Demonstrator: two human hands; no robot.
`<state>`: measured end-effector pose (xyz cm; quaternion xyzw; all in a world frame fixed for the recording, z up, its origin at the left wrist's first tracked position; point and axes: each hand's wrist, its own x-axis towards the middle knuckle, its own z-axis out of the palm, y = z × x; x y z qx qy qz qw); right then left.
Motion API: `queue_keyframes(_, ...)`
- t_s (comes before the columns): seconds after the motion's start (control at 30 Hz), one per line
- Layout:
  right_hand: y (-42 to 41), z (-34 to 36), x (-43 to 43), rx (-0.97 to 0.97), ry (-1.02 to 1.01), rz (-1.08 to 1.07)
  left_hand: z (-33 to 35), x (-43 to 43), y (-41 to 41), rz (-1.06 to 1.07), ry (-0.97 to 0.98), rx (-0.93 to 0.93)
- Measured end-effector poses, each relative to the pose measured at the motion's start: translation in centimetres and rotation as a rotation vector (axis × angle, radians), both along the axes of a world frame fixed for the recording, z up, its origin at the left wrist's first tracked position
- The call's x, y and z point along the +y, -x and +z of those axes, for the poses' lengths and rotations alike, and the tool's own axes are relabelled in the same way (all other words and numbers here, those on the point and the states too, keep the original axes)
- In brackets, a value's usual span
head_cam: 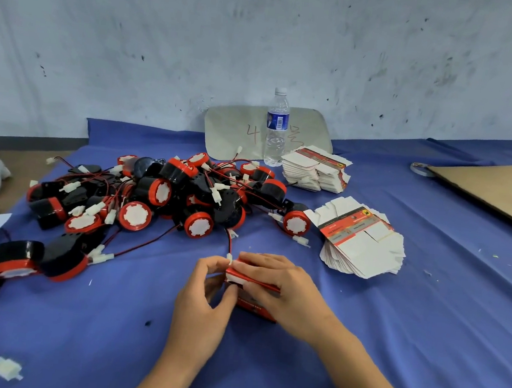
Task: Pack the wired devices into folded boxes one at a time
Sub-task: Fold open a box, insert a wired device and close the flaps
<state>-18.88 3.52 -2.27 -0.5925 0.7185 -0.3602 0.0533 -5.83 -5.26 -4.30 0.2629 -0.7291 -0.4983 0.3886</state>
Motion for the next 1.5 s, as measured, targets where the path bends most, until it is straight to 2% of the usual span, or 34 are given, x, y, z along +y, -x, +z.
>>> queue_keyframes(0.1, -0.1, 0.2, 0.0, -0.037, -0.008, 0.010, 0.1, -0.2, 0.0, 0.026, -0.016, 0.014)
queue_keyframes(0.27, -0.1, -0.1, -0.1, 0.032, -0.077, -0.023, 0.1, -0.1, 0.1, 0.046, -0.053, 0.034)
queue_keyframes(0.4, -0.2, -0.2, -0.3, 0.175, -0.214, -0.026, 0.0, -0.3, 0.0, 0.082, -0.145, 0.039)
queue_keyframes(0.57, -0.8, -0.2, -0.5, 0.298, -0.267, -0.025, 0.2, -0.7, 0.0, 0.129, -0.200, 0.047)
queue_keyframes(0.77, -1.7, -0.6, -0.4, 0.387, -0.243, -0.048, 0.1, -0.9, 0.3, 0.120, -0.358, 0.111)
queue_keyframes(0.87, -2.6, -0.6, 0.0, 0.465, -0.153, -0.091, -0.1, -1.0, 0.3, 0.109, -0.418, 0.127)
queue_keyframes(0.93, -2.9, -0.6, 0.1, 0.470, -0.115, -0.114, -0.2, -1.0, 0.4, 0.100, -0.419, 0.120)
queue_keyframes(1.07, -2.5, -1.2, -0.2, 0.359, -0.243, -0.128, -0.2, -1.2, 0.6, 0.063, -0.454, 0.119)
queue_keyframes(1.17, -2.4, -1.6, -0.4, 0.301, -0.192, -0.120, -0.3, -1.5, 0.7, 0.041, -0.445, 0.107)
queue_keyframes(1.33, -2.5, -1.7, -0.2, 0.326, -0.153, -0.128, 0.0, -1.0, 0.4, 0.023, -0.351, 0.110)
queue_keyframes(1.5, -3.5, -2.3, 0.6, 0.295, 0.119, -0.199, 0.2, -0.3, -0.1, -0.073, -0.169, 0.042)
